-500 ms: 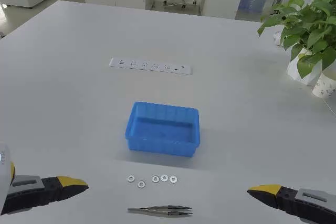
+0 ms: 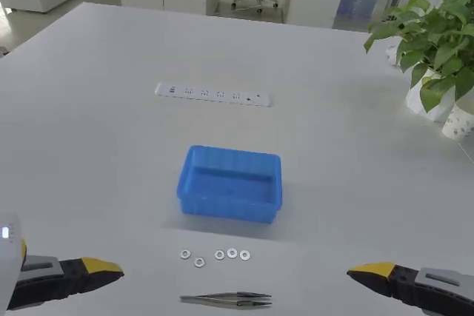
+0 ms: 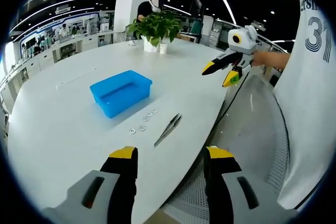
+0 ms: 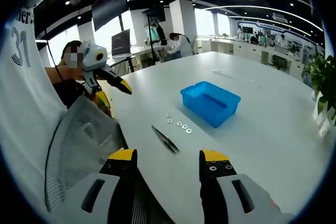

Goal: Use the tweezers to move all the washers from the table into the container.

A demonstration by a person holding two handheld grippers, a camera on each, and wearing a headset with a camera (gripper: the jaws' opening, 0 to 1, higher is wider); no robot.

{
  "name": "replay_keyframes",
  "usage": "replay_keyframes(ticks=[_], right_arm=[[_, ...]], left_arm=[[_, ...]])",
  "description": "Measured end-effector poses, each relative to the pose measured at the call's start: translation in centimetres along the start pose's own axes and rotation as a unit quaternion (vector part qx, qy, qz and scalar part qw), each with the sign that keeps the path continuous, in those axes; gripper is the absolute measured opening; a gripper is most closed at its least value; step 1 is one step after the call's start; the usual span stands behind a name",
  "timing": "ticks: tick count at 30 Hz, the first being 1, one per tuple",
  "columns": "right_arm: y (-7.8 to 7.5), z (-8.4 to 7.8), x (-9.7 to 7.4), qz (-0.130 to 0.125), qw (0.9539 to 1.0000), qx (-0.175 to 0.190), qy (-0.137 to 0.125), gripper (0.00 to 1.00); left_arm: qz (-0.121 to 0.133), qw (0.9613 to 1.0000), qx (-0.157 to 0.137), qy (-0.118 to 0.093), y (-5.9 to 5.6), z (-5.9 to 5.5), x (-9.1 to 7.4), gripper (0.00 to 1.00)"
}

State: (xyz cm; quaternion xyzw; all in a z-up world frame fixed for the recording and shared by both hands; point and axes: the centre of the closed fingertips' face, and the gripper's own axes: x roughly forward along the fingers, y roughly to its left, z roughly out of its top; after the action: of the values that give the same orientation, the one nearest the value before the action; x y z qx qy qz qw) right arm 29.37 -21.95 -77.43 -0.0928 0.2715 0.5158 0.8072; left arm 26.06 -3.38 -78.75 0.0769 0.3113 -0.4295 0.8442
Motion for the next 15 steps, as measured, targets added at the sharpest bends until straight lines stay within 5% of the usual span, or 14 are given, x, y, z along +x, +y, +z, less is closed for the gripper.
replay_keyframes(ticks=[15], right_arm=[[0.22, -0.35, 0.28, 0.002, 1.0000, 0.003, 0.006, 0.48]], left_arm=[[0.001, 1.0000, -0.003, 0.001, 0.19, -0.49, 0.28, 0.55]])
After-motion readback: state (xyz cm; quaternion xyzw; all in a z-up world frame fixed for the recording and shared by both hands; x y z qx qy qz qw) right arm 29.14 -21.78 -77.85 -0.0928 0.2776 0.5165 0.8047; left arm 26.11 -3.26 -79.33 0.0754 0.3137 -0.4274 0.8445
